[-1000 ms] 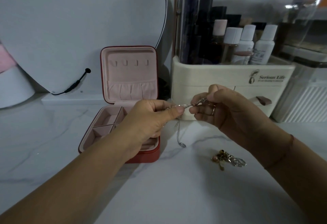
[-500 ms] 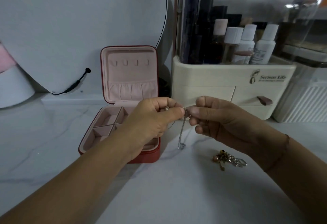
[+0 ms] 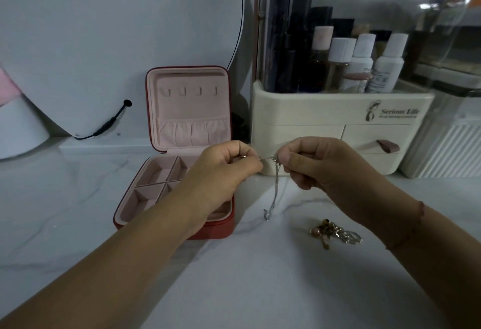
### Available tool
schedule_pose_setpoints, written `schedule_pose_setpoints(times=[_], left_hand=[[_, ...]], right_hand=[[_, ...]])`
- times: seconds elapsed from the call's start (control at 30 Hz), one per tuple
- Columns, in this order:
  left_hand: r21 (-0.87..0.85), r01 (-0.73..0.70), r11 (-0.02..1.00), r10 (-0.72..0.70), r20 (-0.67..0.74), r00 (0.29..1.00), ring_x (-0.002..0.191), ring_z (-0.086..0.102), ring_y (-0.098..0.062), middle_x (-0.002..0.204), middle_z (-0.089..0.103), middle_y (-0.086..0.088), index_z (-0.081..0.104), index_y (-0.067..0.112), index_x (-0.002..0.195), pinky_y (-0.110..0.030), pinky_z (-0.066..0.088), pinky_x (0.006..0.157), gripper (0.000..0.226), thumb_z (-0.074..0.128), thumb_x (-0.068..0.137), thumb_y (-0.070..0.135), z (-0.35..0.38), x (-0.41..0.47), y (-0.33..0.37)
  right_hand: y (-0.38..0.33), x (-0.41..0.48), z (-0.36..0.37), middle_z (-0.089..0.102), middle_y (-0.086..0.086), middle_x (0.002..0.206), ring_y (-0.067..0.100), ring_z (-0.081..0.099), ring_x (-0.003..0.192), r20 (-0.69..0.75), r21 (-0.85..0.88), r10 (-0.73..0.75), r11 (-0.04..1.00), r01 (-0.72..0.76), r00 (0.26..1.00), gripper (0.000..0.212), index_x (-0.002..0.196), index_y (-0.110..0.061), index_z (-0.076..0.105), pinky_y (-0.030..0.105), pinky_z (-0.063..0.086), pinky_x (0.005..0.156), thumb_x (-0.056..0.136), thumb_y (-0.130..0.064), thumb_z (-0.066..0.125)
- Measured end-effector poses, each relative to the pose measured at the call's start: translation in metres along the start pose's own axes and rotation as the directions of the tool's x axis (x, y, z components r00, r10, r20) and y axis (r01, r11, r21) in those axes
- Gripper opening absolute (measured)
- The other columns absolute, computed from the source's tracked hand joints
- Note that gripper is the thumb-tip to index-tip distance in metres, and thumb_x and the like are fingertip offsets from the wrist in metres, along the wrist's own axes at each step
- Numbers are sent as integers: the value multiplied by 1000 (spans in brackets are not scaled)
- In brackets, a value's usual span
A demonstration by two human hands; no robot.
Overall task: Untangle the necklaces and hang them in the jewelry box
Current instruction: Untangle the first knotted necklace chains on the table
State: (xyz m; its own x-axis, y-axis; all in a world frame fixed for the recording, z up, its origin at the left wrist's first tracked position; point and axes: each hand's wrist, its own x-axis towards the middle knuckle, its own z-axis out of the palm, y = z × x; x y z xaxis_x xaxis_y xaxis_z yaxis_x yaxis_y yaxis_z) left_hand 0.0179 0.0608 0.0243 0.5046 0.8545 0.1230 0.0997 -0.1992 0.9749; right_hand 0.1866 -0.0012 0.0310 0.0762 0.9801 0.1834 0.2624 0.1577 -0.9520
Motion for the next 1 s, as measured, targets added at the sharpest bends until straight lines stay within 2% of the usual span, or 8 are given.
schedule_pose_setpoints(times=[0.17, 0.27, 0.47, 0.6, 0.67, 0.73, 0.83, 1.0], left_hand=[[-12, -7, 1000, 8, 46, 999, 31, 38, 3, 52, 58, 5, 66, 12, 77, -4, 26, 34, 4, 67, 81, 11, 2, -2, 3], [-14, -24, 1000, 25, 74, 997, 35, 45, 5, 57, 64, 6, 71, 17, 79, -3, 31, 39, 15, 73, 69, 28, 2, -3, 4], [3, -58, 998, 58, 19, 998, 40, 49, 5, 49, 59, 13, 72, 21, 74, -4, 35, 44, 2, 73, 73, 20, 5, -2, 3], [-3, -32, 999, 31, -36, 999, 55, 58, 2, 57, 66, 9, 73, 24, 66, -9, 42, 57, 12, 76, 57, 32, 3, 2, -1], [12, -9, 1000, 10, -46, 999, 47, 53, 4, 52, 62, 11, 72, 21, 67, -7, 39, 52, 8, 79, 65, 24, 4, 2, 0], [22, 16, 1000, -14, -51, 999, 33, 43, 4, 42, 52, 15, 69, 16, 73, -4, 30, 40, 6, 74, 76, 16, 4, 0, 1], [56, 26, 998, -23, -56, 998, 30, 36, 0, 35, 44, 15, 69, 16, 78, -12, 28, 37, 5, 73, 79, 18, 3, 0, 0], [9, 35, 999, -34, -75, 997, 31, 31, -6, 37, 41, 6, 67, 12, 81, -15, 25, 34, 5, 72, 79, 13, -1, 2, -1]], right_hand=[[-2, 0, 2, 50, 3, 53, 9, 41, 49, -19, -21, -19, 1000, 19, 1000, 19, 71, -14, 65, 15, 37, 49, 89, -16, 61], [-1, 0, 1, 50, 1, 51, 9, 40, 50, 5, -17, -31, 999, 31, 1000, 14, 75, -8, 66, 16, 37, 50, 85, -19, 64], [0, 1, 2, 57, 2, 59, 9, 48, 57, 57, -20, -19, 1000, 20, 998, 15, 77, -9, 66, 19, 42, 58, 88, -18, 60], [2, 2, 1, 68, 4, 70, 5, 57, 63, 37, -30, -31, 999, 32, 999, 14, 82, -4, 67, 17, 45, 63, 88, -15, 60], [3, 3, 1, 72, 8, 78, 8, 60, 68, 26, 3, -31, 1000, 31, 999, 15, 86, 1, 64, 18, 46, 65, 88, -13, 60], [2, 3, 0, 72, 10, 81, 11, 62, 72, 24, 60, -24, 998, 22, 999, 11, 83, -2, 61, 20, 47, 67, 88, -11, 59], [1, 2, 2, 67, 6, 70, 13, 57, 68, 51, 145, -18, 989, 10, 999, 10, 78, -7, 56, 23, 44, 67, 84, -15, 58], [4, 3, -2, 37, -2, 44, 14, 48, 54, -14, 167, 23, 986, -21, 1000, 21, 74, -9, 54, 31, 45, 77, 74, -28, 64]])
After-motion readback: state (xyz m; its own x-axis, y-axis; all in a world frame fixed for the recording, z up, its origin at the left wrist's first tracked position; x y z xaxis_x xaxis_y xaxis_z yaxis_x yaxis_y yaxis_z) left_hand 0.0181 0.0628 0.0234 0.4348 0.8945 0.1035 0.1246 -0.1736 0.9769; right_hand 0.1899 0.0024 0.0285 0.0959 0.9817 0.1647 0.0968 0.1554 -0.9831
